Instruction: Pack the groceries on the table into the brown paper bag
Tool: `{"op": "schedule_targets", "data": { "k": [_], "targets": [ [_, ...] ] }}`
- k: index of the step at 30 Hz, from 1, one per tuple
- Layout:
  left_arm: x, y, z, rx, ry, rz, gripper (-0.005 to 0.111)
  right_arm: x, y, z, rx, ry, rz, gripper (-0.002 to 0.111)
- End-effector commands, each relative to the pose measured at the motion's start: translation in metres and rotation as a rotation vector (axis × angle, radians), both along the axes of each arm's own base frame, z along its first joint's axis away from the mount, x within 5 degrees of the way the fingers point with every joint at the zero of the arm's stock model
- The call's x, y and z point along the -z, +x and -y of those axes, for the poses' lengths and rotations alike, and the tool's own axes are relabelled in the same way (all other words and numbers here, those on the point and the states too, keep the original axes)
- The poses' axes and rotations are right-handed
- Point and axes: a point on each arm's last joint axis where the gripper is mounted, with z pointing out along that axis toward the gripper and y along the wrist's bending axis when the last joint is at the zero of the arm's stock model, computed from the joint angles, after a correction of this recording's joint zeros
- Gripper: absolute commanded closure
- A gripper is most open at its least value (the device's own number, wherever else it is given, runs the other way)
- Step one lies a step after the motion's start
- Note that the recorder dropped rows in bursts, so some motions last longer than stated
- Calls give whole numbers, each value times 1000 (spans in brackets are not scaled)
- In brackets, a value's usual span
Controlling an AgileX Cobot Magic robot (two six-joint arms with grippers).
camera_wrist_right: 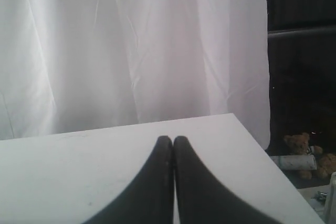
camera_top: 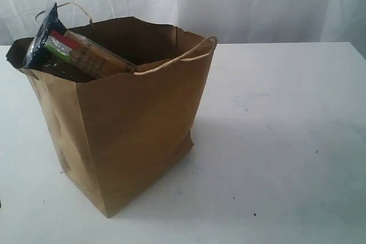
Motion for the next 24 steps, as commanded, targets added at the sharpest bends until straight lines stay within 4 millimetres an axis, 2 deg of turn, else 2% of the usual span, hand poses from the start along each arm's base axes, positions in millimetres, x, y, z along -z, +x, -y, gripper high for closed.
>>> {"op": "schedule_targets", "data": {
  "k": [1, 6, 19, 24],
  "targets": [
    [0, 0, 0, -3, -9, 2, 106, 14, 1, 0, 3, -35, -39, 108],
    [0, 0, 0, -3, -9, 2, 106, 35, 6, -2, -22, -4, -110, 108],
    [0, 0, 0, -3, -9, 2, 106, 69, 12, -3, -30, 20, -190, 108],
    [0, 0, 0, -3, -9, 2, 106, 72, 13, -3, -30, 18, -185, 108]
  ]
}}
